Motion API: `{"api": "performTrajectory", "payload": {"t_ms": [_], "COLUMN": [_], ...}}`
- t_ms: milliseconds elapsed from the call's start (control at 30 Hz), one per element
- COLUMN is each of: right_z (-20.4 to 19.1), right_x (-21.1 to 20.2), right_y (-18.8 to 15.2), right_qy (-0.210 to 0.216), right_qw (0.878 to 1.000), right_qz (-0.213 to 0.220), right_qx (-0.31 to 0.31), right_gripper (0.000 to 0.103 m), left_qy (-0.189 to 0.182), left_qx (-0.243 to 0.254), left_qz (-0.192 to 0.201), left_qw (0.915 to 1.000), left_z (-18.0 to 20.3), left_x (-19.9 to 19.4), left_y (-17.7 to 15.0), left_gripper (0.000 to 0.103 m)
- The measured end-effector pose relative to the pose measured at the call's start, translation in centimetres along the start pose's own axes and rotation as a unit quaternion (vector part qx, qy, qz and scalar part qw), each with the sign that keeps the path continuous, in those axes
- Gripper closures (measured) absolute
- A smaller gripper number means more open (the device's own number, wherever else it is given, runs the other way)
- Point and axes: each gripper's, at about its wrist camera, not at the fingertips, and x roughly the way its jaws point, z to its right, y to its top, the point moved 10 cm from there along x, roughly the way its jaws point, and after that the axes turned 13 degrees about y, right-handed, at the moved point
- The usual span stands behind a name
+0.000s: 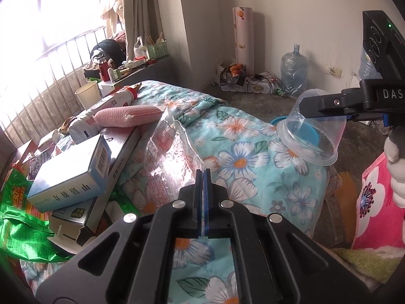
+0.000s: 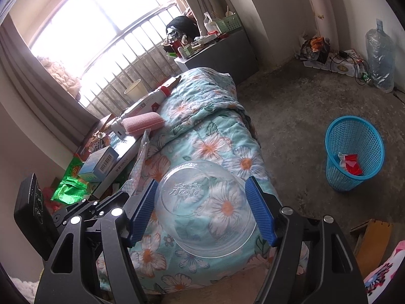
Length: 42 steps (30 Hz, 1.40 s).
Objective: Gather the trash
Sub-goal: 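Lift the clear bag with the left gripper while the right holds the cup, then carry the bag and cup in both grippers over the blue wastebasket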
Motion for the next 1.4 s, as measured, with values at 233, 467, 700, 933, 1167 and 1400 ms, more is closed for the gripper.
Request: {"api": "performTrajectory", "payload": {"t_ms": [233, 467, 700, 933, 1167, 1400], "right_z": [-0.4, 0.2, 2.1, 4.8, 8.9, 17.1], "right_x": [-1.5, -3.5, -6.4, -8.9, -11.4, -15.2], "right_y": [0.5, 0.8, 1.3, 1.9, 2.4, 2.2], "right_qy": [-0.001, 0.007, 0.009, -0.01, -0.04, -0.095], "right_qw": [1.0, 0.999, 0.996, 0.992, 0.985, 0.96], "right_qz": [0.022, 0.05, 0.085, 0.117, 0.149, 0.197], "right_qx": [0.004, 0.012, 0.027, 0.047, 0.081, 0.176], "right_gripper": [0.034, 0.034, 0.035, 0.035, 0.035, 0.035], "left_qy": [-0.006, -0.015, -0.028, -0.058, -0.112, -0.189], "left_qx": [-0.001, 0.019, 0.033, 0.052, 0.079, 0.12], "left_qz": [0.041, 0.06, 0.078, 0.089, 0.091, 0.073], "left_qw": [0.9991, 0.9979, 0.996, 0.9929, 0.9864, 0.9719], "left_z": [-0.2, 1.0, 3.4, 6.9, 12.1, 19.3], "left_x": [-2.8, -4.7, -5.9, -5.5, -3.8, -0.5], "left_y": [2.2, 4.0, 6.3, 8.8, 11.8, 15.2], "left_gripper": [0.103, 0.103, 0.103, 0.103, 0.103, 0.103]}}
